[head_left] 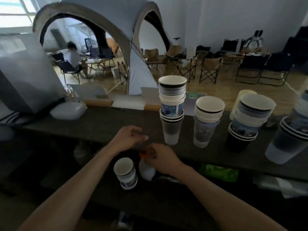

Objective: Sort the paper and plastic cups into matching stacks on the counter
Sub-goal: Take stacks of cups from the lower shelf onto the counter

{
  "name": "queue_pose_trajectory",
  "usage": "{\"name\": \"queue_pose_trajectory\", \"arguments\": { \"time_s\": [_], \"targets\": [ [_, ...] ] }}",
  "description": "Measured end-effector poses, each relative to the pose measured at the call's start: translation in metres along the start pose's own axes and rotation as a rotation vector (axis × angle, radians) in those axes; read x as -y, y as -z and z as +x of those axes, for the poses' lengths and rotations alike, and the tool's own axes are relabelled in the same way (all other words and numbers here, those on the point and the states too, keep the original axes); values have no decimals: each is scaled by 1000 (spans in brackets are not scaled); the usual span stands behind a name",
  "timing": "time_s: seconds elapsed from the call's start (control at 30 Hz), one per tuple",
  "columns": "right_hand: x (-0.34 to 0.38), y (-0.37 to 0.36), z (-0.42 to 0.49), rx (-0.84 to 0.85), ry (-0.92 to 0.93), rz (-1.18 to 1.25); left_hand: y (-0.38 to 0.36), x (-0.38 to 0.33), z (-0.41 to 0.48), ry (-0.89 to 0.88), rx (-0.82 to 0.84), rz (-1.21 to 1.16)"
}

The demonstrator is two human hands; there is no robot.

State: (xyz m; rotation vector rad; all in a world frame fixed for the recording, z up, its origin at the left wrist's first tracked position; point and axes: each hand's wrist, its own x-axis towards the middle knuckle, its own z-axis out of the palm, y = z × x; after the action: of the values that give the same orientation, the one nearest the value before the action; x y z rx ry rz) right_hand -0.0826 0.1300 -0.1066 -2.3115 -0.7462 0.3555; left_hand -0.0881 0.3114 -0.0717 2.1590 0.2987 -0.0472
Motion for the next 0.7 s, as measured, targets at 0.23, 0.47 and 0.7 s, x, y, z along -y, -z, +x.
{"name": "queue_pose_trajectory", "arguments": {
  "time_s": [0.23,0.47,0.7],
  "targets": [
    [-43,-98,57,279,-65,33,0,119,-28,171,-117,132],
    [-87,-178,64,333,-337,455,-46,194,-31,496,-71,-540],
    [-69,-196,66,204,-206,508,-56,209,-22,599,71,-790]
  ]
}}
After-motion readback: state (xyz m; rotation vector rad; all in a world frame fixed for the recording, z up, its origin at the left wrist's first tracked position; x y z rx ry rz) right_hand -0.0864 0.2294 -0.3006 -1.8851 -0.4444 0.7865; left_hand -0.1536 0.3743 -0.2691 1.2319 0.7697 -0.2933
